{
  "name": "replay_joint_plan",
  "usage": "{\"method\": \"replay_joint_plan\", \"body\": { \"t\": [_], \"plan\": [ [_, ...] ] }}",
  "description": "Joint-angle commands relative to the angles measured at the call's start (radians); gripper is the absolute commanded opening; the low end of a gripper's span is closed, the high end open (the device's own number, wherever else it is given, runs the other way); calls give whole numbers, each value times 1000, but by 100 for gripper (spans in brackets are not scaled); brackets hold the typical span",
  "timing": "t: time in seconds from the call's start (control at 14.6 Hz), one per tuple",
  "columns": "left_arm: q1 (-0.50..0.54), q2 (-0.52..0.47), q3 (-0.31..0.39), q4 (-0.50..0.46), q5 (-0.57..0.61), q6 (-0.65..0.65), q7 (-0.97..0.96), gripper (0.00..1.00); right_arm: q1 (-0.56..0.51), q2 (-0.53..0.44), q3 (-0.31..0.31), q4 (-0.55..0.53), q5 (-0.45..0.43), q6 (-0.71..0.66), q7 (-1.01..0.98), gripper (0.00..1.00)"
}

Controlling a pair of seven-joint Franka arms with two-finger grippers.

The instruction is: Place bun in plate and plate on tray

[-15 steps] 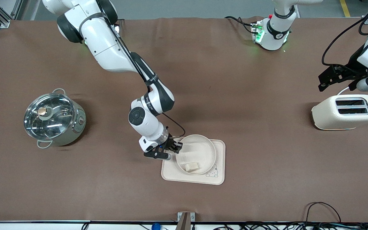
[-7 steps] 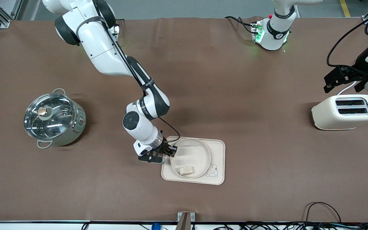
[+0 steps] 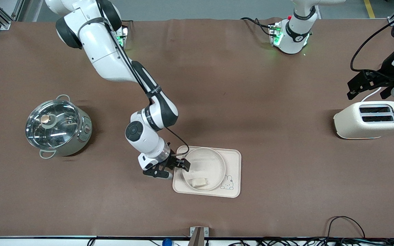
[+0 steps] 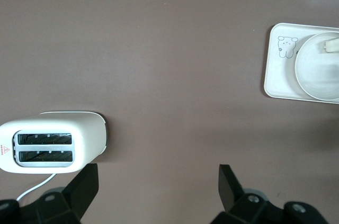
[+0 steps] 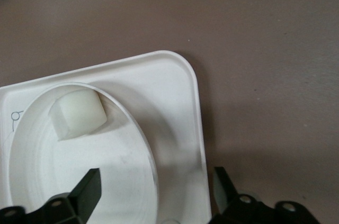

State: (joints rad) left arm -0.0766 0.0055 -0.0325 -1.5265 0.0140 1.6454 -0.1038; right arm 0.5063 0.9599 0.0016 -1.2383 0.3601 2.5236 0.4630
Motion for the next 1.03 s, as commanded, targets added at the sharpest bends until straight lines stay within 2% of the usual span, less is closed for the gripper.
{"method": "replay_joint_plan", "body": {
  "t": [0.0,0.21,0.34,0.55,0.76,0.96],
  "plan": [
    [1,11,6,25,-6,-4,15,100,-58,-117,15,-35,-15,-184,-7,100],
    [1,11,6,25,-6,-4,15,100,-147,-194,9,-36,-50,-400,-27,100],
    [1,11,6,25,-6,-4,13,100,-222,-251,5,-35,-134,-503,-149,100],
    [1,11,6,25,-6,-4,15,100,-327,-360,3,-36,-150,-655,-279,100],
    [1,11,6,25,-8,-4,16,100,-370,-498,5,-44,-257,-824,-287,100],
    [1,11,6,25,-9,-4,19,100,-377,-665,5,-162,-299,-890,-316,100]
  ]
}}
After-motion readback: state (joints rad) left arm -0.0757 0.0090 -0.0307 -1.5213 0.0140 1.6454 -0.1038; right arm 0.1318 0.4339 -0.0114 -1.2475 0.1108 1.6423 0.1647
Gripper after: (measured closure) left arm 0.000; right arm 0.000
